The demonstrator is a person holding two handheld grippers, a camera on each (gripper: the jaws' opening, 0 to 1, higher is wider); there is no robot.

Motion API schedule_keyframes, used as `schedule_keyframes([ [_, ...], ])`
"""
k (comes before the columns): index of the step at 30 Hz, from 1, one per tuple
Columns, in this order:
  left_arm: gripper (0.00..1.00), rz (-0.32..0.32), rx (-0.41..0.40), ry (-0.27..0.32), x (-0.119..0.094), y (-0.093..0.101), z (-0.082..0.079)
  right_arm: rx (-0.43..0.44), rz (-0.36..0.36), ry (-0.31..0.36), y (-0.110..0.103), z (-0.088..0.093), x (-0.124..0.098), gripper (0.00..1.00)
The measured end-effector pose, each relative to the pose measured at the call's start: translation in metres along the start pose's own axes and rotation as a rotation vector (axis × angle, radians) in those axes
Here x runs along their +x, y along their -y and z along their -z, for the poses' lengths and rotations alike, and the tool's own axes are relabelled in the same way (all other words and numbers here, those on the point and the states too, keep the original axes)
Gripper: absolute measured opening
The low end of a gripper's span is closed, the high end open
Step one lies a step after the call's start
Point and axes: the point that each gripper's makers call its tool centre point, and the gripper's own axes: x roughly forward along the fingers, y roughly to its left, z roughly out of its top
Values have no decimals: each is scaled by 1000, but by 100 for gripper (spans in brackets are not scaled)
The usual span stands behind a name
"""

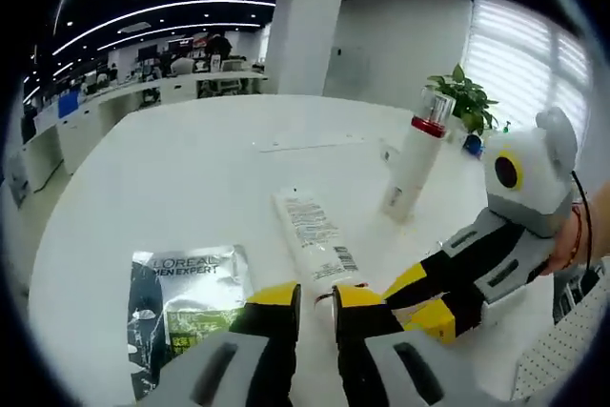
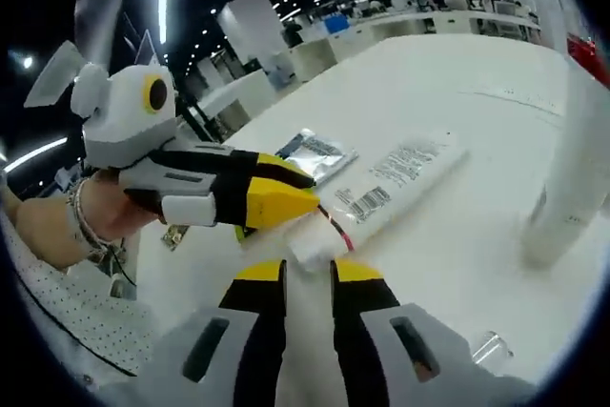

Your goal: Arrange the skincare products in the storage area until every visible bottle or jar stands upright without overlapping.

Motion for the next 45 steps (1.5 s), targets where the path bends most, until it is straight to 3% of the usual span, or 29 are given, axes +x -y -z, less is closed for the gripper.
schedule_keyframes([
  [3,15,-12,8,19,-6,-3,-1,-38,-9,5,-8,-1,6,13],
  [6,16,-20,3,35,-13,-1,-2,-38,-10,40,-8,-9,-2,11],
  [9,18,-32,45,27,-15,1,1,-27,29,85,7,-13,-18,5],
  [11,26,-43,98,12,-14,2,4,-13,47,108,15,-14,-25,1],
  [15,32,-37,96,13,-13,6,3,237,24,284,33,-36,-39,0],
  [18,35,-33,50,33,-17,8,-5,295,5,359,37,-50,-48,0],
  [23,36,-55,95,68,-28,13,-12,329,15,439,39,-69,-66,0],
  [26,36,-64,96,87,-28,14,-13,393,73,449,51,-69,-71,0],
  [28,36,-72,94,91,-27,16,-12,360,124,432,61,-67,-72,0],
  [29,36,-72,93,93,-27,17,-11,320,113,426,60,-69,-74,0],
  [34,36,-88,81,111,-38,21,-12,333,41,434,53,-77,-88,0],
  [36,36,-98,84,118,-42,22,-12,302,40,407,54,-75,-87,0],
  [40,36,-131,109,112,-42,23,-10,158,78,330,55,-70,-83,0],
  [45,36,-144,108,111,-33,31,-13,130,102,341,61,-77,-81,0],
])
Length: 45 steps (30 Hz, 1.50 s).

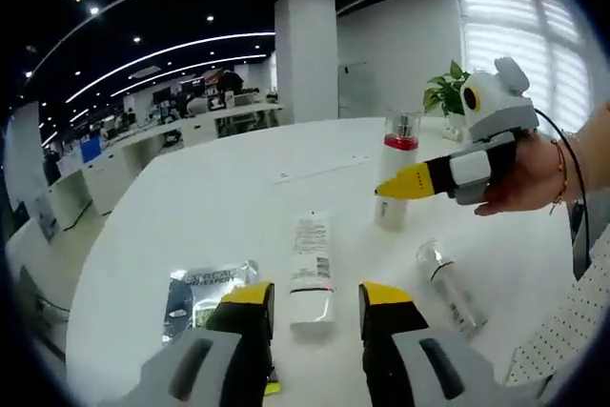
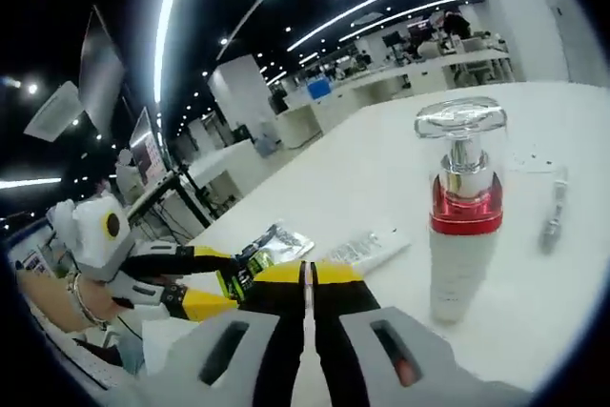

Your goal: Arrange the skincare products in the storage area until every visible bottle or jar stands upright without overlapping.

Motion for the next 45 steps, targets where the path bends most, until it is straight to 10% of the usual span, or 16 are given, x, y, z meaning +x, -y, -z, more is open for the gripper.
schedule_keyframes([
  [18,38,37,36,-3,-7,28,-1,-160,79,13,-4,-14,-14,0],
  [45,42,2,3,-35,-32,22,21,126,-221,164,-43,-11,-25,21],
])
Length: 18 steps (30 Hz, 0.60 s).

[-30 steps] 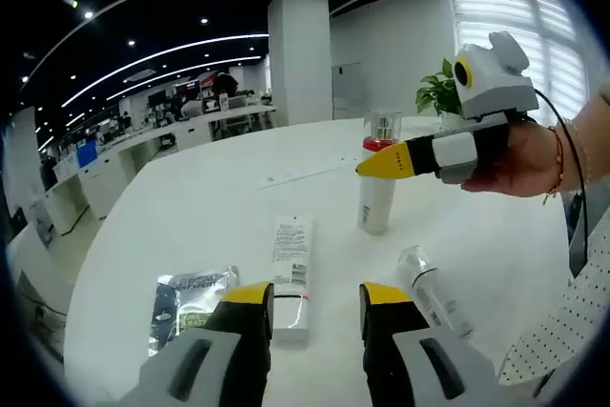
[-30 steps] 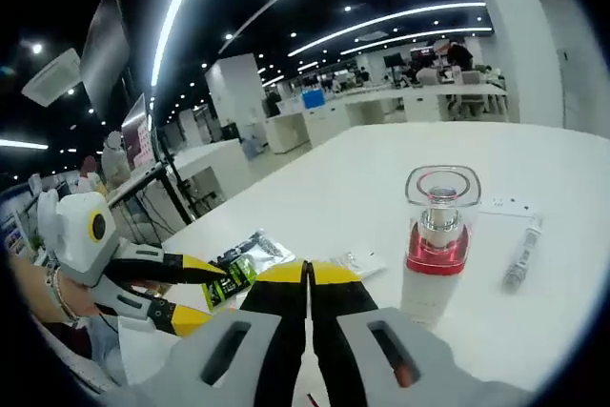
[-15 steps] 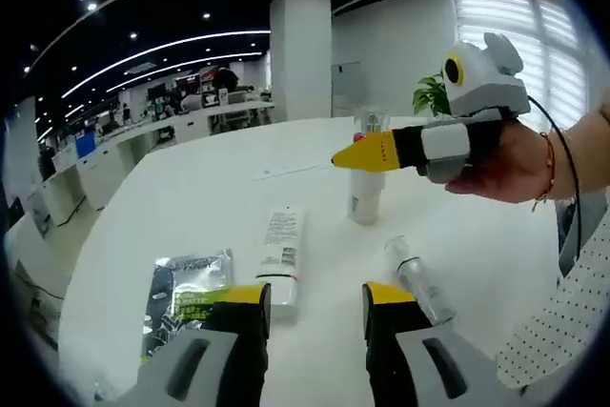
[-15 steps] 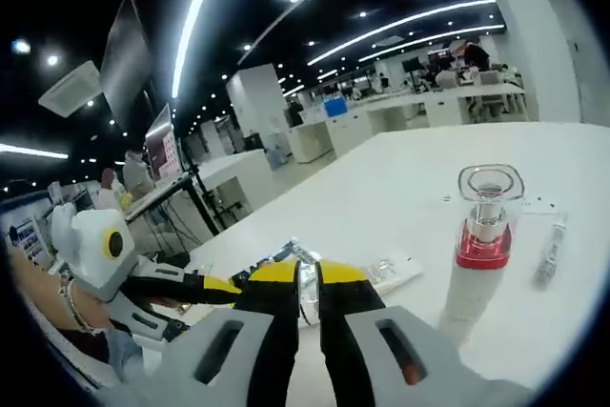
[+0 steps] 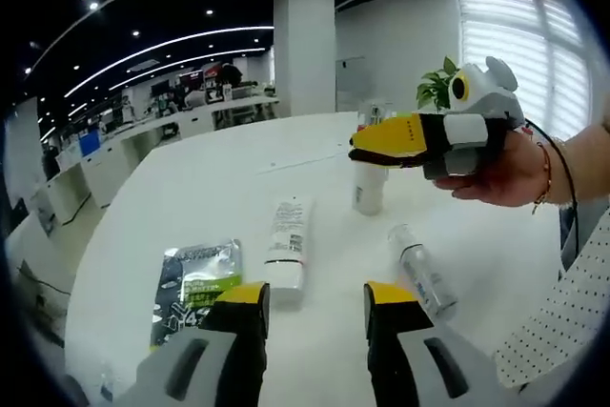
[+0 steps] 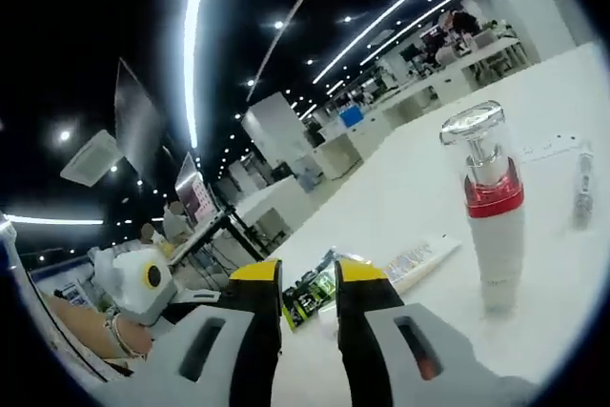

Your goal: Arrange the skincare products in the storage area until every visible bottle or jar stands upright without overlapping.

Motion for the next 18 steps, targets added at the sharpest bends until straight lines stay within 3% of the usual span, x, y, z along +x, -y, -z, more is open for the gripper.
schedule_keyframes([
  [8,44,-3,-63,13,0,-5,9,-49,42,-36,7,16,-14,20],
  [13,45,0,-70,13,-6,-16,18,6,86,-8,17,20,-29,22],
  [18,46,-11,-112,44,-13,-25,20,7,104,-24,24,25,-32,24],
])
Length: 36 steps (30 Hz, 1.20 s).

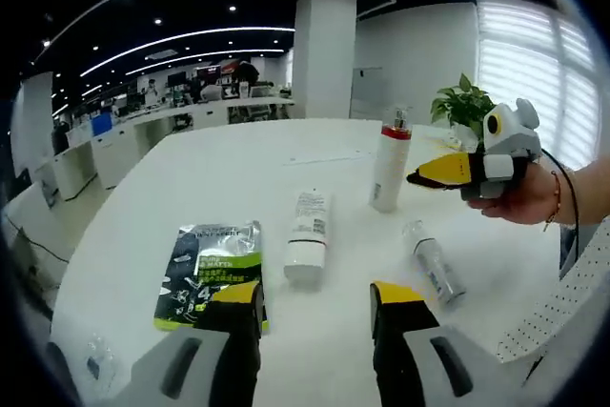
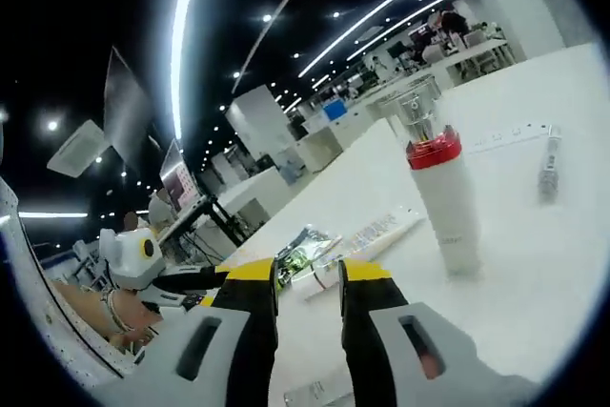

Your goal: Arrange the skincare products in the storage area until every visible bottle or jar stands upright without overlapping.

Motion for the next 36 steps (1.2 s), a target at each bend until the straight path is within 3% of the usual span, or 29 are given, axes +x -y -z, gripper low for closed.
schedule_keyframes([
  [2,46,-7,8,9,-1,-4,0,28,10,22,1,-4,2,24],
  [8,47,-22,8,44,3,-14,-7,-8,43,51,-9,-14,2,24],
  [11,47,-22,14,40,11,-16,-4,-42,82,43,-3,-15,-2,23],
  [16,47,0,13,5,30,-12,1,-56,131,36,5,-14,-5,23],
  [20,47,39,66,-43,62,-2,-4,-69,163,28,8,-15,-6,23],
  [25,46,52,91,-52,83,1,-14,-62,204,22,15,-13,-10,22],
  [26,45,52,109,-92,88,-1,-9,-64,217,16,16,-11,-12,22],
  [31,30,56,163,-122,93,-6,-1,-59,251,6,23,-7,-20,21],
  [36,27,91,222,-133,92,-8,4,-53,275,-2,28,-5,-20,20],
])
